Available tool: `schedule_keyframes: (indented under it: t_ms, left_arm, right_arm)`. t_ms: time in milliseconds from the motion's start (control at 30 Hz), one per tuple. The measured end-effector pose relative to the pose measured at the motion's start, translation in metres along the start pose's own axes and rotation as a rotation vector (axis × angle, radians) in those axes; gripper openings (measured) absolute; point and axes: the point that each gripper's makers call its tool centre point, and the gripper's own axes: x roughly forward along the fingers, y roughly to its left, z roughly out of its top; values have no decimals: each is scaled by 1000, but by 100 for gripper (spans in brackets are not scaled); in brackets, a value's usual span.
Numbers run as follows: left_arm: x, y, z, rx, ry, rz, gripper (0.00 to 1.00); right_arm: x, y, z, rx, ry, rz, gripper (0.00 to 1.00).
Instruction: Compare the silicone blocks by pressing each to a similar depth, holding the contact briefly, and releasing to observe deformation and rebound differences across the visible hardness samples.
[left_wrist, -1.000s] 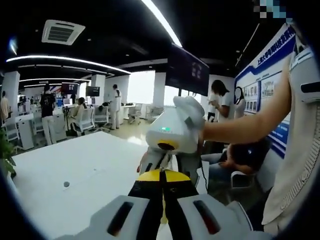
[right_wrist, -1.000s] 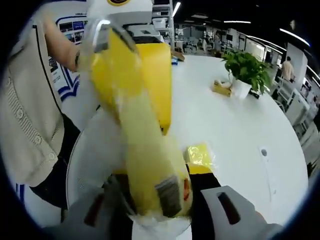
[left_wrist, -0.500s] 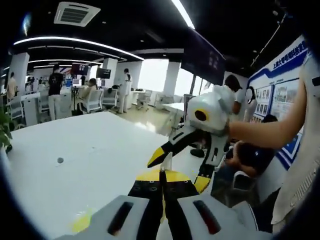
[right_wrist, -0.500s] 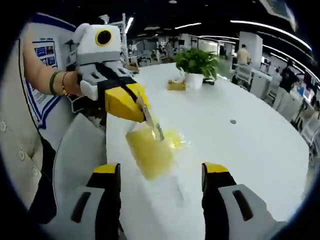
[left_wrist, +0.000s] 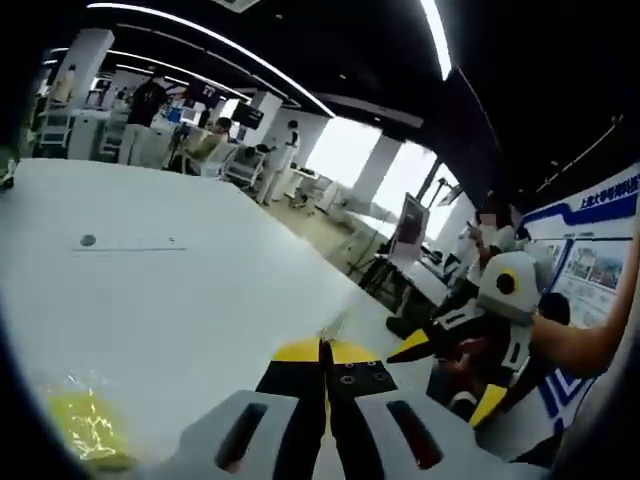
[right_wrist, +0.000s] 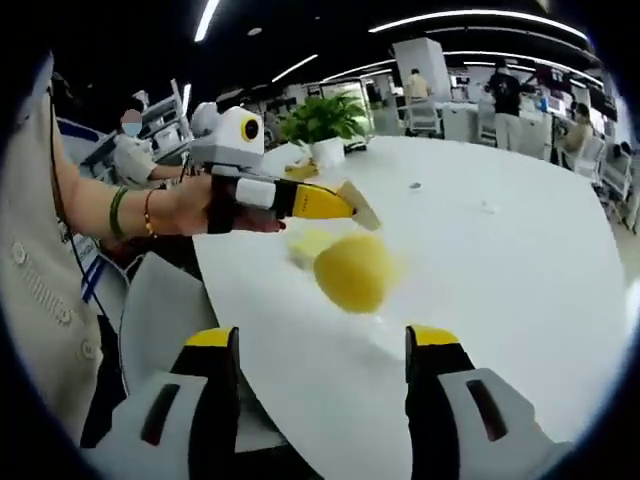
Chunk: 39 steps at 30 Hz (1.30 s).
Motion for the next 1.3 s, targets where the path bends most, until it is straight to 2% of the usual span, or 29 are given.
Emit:
schedule_keyframes:
  t_ms: [100,167,233,267,333,367,400,433,500,567,633,700,767,900,1000,1067,1133,1300]
  left_arm:
    - [11,11,-7,-27,-3,29,0]
    - [14,25,-1,-88,-50,69,0]
    - [16,38,-1,-70,-40,101,0]
    - [16,50,-1,-58,-45,143,0]
    - [17,70,-4,-103,-57,208,0]
    - [18,79,-6,-137,-58,227,0]
    - [19,83,-7,-131,-60,234,0]
    - [18,99,-9,-153,-77,293,0]
    - [21,105,-10,-176,-81,280,0]
    - [22,115,-13,-180,-75,312,0]
    - [24,126,-20,-231,-79,348,0]
    - [25,134,-29,-218,-51,376,0]
    - [27,135,-32,-296,-91,372,0]
    - [33,142,-42,-308,-95,395,0]
    - [35,152,-47,-377,-120,423,0]
    - [36,159,-53,-381,-105,446,0]
    - [35,165,-60,-432,-96,456,0]
    - [33,171,-69,-408,-60,486,0]
  right_arm:
    - [-1,-4,-11,38,-2,-7,62]
    - [-2,-6,-15,46,5,-5,62]
    - [-3,-7,-19,59,10,1,61]
    - [-4,-8,-22,62,15,4,61]
    - [-5,-11,-24,69,13,4,60]
    - [-6,-12,-25,79,11,6,60]
    - [-6,-13,-25,81,11,6,60]
    - [-6,-14,-27,86,12,7,60]
    - [-6,-15,-28,86,17,9,59]
    - [-6,-16,-30,86,20,17,59]
    - [-6,-17,-30,92,18,21,58]
    - [-5,-18,-31,97,19,22,58]
    - [-4,-20,-31,99,21,20,58]
    - [-4,-24,-31,108,17,20,57]
    - [-4,-28,-31,113,18,12,56]
    - [-3,-29,-31,117,19,9,56]
    - [-3,-30,-33,119,25,7,56]
    - [-1,-28,-33,122,28,9,55]
